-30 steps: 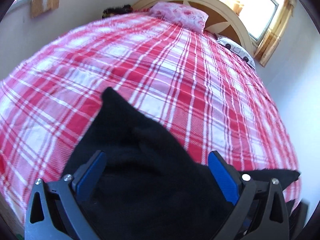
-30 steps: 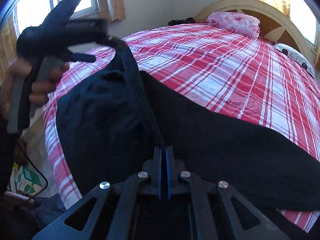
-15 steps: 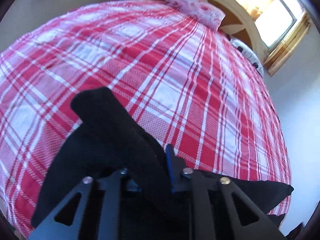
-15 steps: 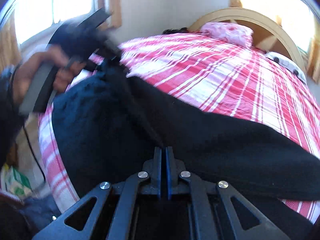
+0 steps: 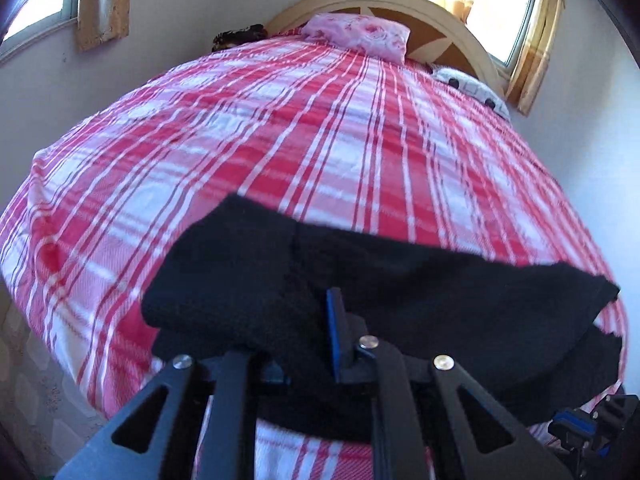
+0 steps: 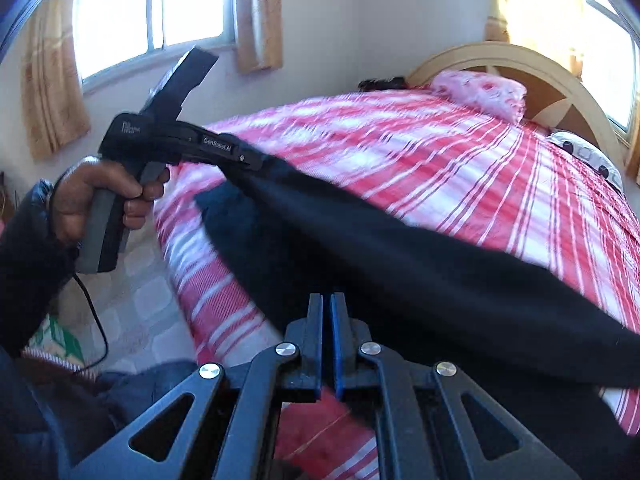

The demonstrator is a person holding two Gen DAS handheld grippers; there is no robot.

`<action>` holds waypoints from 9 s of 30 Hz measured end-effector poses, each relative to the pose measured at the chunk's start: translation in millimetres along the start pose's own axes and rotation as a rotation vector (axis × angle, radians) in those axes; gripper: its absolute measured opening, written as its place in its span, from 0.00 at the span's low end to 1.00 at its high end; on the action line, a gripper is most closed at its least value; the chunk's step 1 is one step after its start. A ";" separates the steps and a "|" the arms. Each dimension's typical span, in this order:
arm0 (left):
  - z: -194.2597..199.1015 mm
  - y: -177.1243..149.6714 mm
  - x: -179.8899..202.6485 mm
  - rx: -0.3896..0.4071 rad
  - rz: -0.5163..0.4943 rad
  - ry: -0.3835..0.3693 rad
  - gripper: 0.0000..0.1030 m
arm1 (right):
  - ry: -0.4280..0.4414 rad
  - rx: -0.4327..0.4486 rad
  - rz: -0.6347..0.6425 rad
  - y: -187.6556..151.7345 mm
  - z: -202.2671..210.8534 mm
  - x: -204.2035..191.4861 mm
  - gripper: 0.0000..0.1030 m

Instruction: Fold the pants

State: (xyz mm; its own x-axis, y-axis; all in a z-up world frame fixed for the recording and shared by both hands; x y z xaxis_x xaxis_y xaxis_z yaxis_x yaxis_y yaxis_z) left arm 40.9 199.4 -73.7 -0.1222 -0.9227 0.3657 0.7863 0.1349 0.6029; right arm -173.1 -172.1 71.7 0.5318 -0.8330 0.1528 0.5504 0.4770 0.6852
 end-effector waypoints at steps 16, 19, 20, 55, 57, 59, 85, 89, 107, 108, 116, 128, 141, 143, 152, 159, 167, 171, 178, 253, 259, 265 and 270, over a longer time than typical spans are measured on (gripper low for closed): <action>28.1 9.3 -8.3 0.110 0.113 -0.080 0.16 | -0.063 0.144 -1.229 -122.8 43.8 252.3 0.76; 29.6 14.1 -6.4 0.118 0.111 -0.069 0.16 | -0.154 0.194 -1.379 -160.4 61.3 301.2 0.76; 29.4 15.2 -5.7 0.120 0.115 -0.070 0.16 | -0.174 0.197 -1.408 -169.4 62.7 314.7 0.76; 12.3 -25.6 -42.1 0.015 0.061 0.086 0.25 | -0.423 0.007 -1.220 -243.5 117.3 251.9 0.03; 14.6 -25.6 -46.1 0.010 0.047 0.115 0.36 | -0.452 -0.008 -1.195 -244.0 117.1 250.2 0.03; 24.0 -22.2 -51.2 0.012 0.040 0.173 0.55 | -0.435 -0.014 -1.225 -248.9 116.6 253.2 0.04; -23.8 -11.9 5.7 0.100 -0.179 0.322 0.73 | -0.245 0.107 -0.996 -101.4 77.2 214.0 0.55; -23.9 -10.5 5.2 0.110 -0.154 0.350 0.75 | -0.402 0.155 -1.167 -159.1 128.4 260.0 0.55; -26.0 -13.5 -6.9 0.123 -0.014 0.427 0.93 | -0.663 0.167 -1.537 -307.2 180.5 381.8 0.38; -26.2 -13.5 -7.3 0.122 -0.014 0.426 0.93 | -0.653 0.164 -1.542 -306.1 176.3 384.2 0.16; -26.5 -11.8 -8.9 0.107 -0.013 0.411 0.94 | -0.623 0.253 -1.488 -296.8 220.3 361.2 0.06; -11.7 -7.7 -11.3 0.150 -0.046 0.435 0.97 | -0.847 0.114 -1.561 -328.4 231.5 359.5 0.28; -7.8 -27.2 -23.5 0.211 -0.070 0.402 0.92 | -0.021 0.139 -0.850 -62.6 61.6 245.1 0.57; -7.7 -26.0 -24.9 0.198 -0.072 0.386 0.92 | 0.144 0.040 -0.736 -25.3 6.8 203.7 0.57; 0.3 -31.4 -56.7 0.207 0.018 0.329 0.93 | 0.275 -0.187 -0.352 33.2 -110.8 131.1 0.57; -4.2 -29.9 -58.5 0.198 0.063 0.329 0.98 | 0.346 -0.334 -0.320 20.1 -129.7 131.4 0.57; -3.6 -28.5 -60.6 0.195 0.080 0.338 0.98 | 0.388 -0.299 -0.199 14.6 -81.2 91.3 0.57; -3.2 -28.7 -59.1 0.197 0.066 0.347 0.98 | 0.351 -0.283 -0.132 10.2 -66.2 68.4 0.57; -3.1 -28.8 -58.3 0.198 0.067 0.341 0.98 | 0.307 -0.287 -0.152 10.9 -77.0 75.5 0.57; -6.5 -25.7 -59.3 0.186 0.039 0.348 1.00 | 0.535 -0.112 -0.667 68.6 -147.6 126.0 0.43; -6.6 -25.7 -56.3 0.179 0.008 0.375 1.00 | 0.421 -0.285 -0.416 55.8 -175.7 57.8 0.00; -4.2 -25.3 -57.2 0.173 -0.009 0.366 1.00 | 0.239 -0.239 -0.507 61.8 -187.1 81.7 0.00; -4.6 -23.8 -55.5 0.164 -0.044 0.365 1.00 | 0.192 -0.137 -0.506 68.0 -151.3 84.2 0.04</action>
State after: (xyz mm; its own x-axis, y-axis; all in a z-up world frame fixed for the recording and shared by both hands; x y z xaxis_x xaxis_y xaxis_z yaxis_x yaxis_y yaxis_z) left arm 31.8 245.8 -111.5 0.0927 -0.9926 0.0791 0.6745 0.1210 0.7283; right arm 6.4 -167.4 23.5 0.2798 -0.9078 -0.3125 0.8394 0.0734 0.5385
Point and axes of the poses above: each gripper's, at about its wrist camera, not at the fingertips, and z roughly against the way its jaws point, x to its right, y to its top, the point moved 5 cm from there along -z, roughly the way its jaws point, and after that the axes turned 13 degrees about -y, right-handed, at the moved point
